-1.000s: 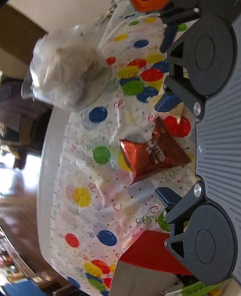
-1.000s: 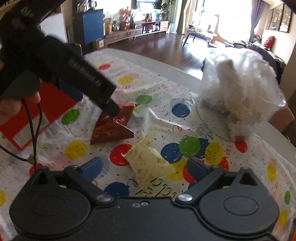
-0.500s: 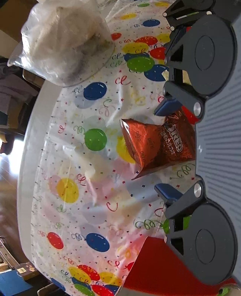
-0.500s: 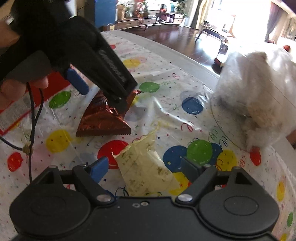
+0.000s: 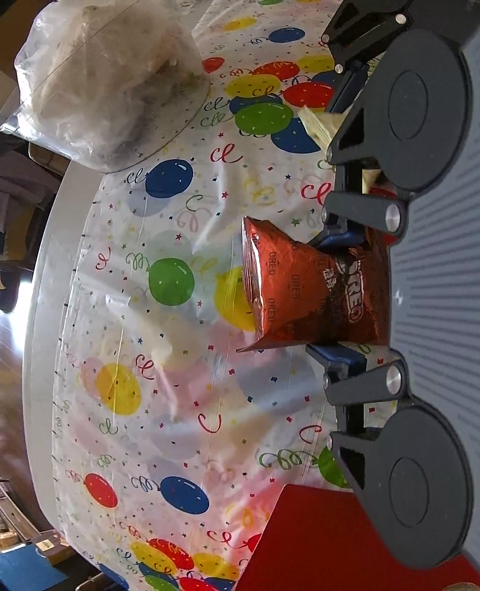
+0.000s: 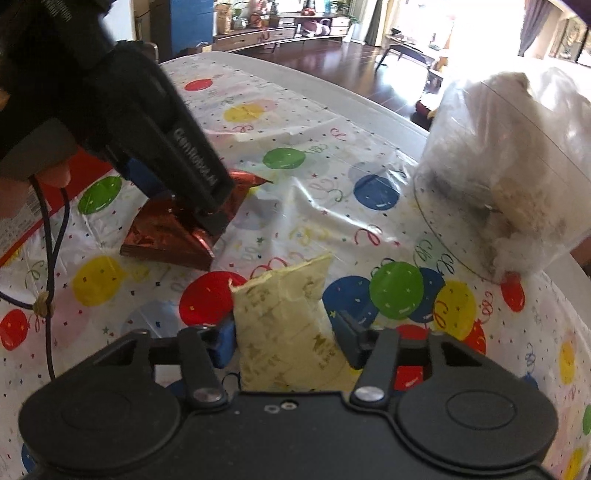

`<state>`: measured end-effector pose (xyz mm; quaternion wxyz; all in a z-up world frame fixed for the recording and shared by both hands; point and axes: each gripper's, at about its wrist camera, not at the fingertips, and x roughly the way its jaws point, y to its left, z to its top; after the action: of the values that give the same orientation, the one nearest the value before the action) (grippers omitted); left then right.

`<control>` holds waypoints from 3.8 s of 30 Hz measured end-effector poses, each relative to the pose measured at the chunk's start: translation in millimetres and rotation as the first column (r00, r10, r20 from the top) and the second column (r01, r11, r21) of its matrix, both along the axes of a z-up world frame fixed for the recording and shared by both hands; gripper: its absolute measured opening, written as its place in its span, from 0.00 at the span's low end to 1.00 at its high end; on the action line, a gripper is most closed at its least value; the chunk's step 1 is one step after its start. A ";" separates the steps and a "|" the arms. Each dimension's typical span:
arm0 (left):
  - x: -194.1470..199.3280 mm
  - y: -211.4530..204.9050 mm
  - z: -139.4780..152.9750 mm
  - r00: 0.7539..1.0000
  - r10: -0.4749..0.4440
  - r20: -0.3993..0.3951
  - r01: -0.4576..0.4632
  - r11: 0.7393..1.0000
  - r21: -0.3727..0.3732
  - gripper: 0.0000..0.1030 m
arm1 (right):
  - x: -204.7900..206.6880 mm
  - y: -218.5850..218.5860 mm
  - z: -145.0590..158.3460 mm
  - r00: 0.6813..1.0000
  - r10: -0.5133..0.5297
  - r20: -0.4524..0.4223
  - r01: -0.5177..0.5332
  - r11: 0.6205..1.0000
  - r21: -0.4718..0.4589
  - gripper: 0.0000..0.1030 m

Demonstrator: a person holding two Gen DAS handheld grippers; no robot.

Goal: Organize snacks
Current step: 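Grasp the red Oreo packet with the left tool while the right tool grasps the pale yellow packet, then carry the Oreo packet and yellow packet into the box, open both tools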

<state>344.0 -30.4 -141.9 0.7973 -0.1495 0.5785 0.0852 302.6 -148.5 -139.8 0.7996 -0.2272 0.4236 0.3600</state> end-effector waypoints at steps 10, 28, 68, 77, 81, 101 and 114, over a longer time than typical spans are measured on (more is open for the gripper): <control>-22.9 -0.9 6.7 1.000 -0.007 0.011 0.007 1.000 0.011 0.46 | -5.4 -17.2 8.7 0.986 -0.159 -0.048 0.162 0.984 0.072 0.40; -97.6 -13.2 62.5 0.990 -0.119 0.077 0.118 0.993 0.018 0.46 | -71.7 -42.7 69.1 0.962 -0.262 -0.079 0.273 0.942 0.193 0.35; -226.5 182.6 165.2 0.966 -0.080 0.247 0.041 0.986 0.160 0.46 | -159.0 138.4 172.3 0.988 -0.150 -0.022 0.149 0.934 0.323 0.35; -217.9 234.4 147.6 0.977 -0.075 0.198 0.034 0.979 0.201 0.46 | -148.0 189.6 156.8 0.989 -0.134 -0.056 0.144 0.945 0.294 0.35; -210.4 251.7 132.7 0.983 -0.078 0.164 0.041 0.975 0.220 0.46 | -140.3 213.9 142.9 0.988 -0.132 -0.084 0.150 0.953 0.264 0.35; -172.3 256.9 74.4 0.982 -0.187 0.014 0.179 0.960 0.213 0.46 | -119.2 270.4 91.0 0.984 -0.103 -0.144 0.122 0.985 0.126 0.35; -178.0 255.5 77.0 0.982 -0.185 0.023 0.177 0.963 0.202 0.48 | -119.1 264.0 93.9 0.978 -0.110 -0.176 0.135 0.981 0.138 0.35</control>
<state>166.1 225.0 -64.9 0.8246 -0.0174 0.5616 0.0661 183.5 115.5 -46.0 0.7967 -0.1091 0.4743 0.3583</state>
